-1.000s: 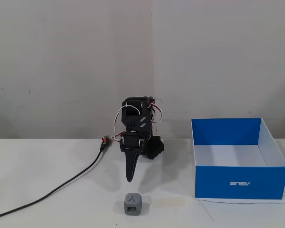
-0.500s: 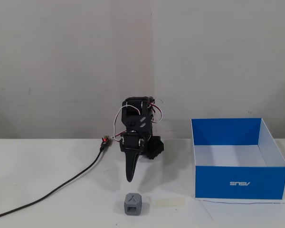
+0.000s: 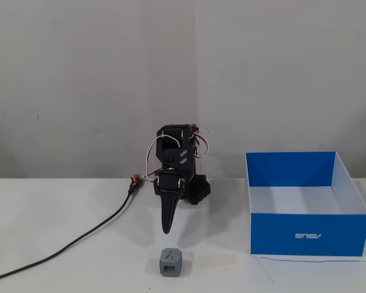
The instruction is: Pick the gray block and keep it in the box.
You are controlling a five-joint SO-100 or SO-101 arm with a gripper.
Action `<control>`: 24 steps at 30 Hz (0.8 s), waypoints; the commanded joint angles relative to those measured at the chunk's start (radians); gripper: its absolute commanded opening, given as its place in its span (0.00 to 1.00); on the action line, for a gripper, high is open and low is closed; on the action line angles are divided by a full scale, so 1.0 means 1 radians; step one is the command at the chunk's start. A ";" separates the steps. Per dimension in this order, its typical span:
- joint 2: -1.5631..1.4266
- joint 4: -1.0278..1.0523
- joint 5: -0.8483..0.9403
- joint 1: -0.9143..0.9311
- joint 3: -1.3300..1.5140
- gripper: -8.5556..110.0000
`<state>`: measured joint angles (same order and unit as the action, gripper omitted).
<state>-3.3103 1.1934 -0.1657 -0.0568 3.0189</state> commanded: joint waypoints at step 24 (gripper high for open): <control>-0.120 -0.035 -0.021 0.021 0.009 0.07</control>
<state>-3.3103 1.1919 -0.1733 -0.0552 3.0189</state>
